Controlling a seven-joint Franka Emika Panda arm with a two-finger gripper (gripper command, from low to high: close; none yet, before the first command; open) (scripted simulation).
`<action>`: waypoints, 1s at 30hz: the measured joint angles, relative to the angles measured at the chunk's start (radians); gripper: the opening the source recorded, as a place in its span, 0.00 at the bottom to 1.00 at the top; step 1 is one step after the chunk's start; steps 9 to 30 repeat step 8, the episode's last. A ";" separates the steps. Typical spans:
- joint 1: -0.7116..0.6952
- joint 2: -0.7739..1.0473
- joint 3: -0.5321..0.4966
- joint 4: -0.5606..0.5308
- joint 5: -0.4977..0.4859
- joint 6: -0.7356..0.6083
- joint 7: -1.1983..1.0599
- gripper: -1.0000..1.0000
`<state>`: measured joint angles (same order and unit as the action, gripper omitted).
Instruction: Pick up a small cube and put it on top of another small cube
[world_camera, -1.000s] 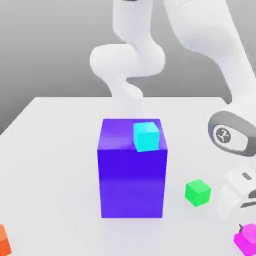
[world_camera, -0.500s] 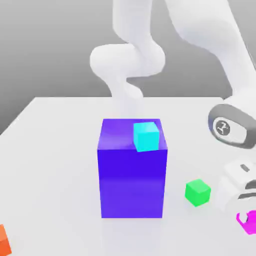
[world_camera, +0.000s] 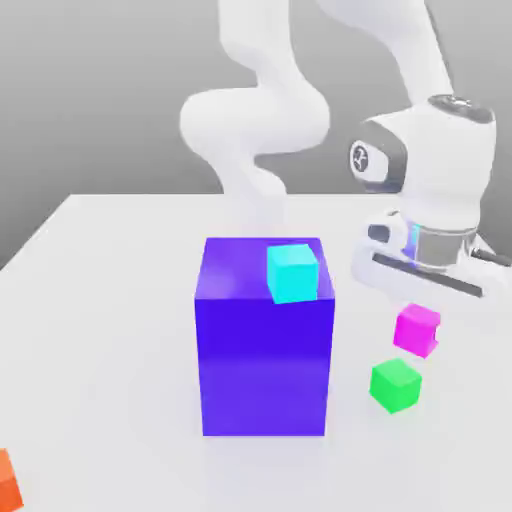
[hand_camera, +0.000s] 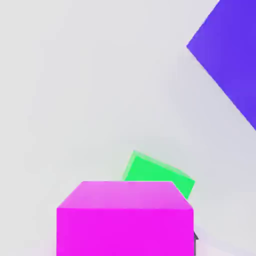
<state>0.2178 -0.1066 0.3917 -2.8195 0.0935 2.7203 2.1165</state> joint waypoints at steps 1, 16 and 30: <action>-0.007 0.028 0.001 -0.003 -0.023 0.030 0.024 0.00; 0.005 0.194 -0.061 0.002 -0.220 0.181 0.171 1.00; 0.005 0.194 -0.061 0.002 -0.220 0.181 0.171 1.00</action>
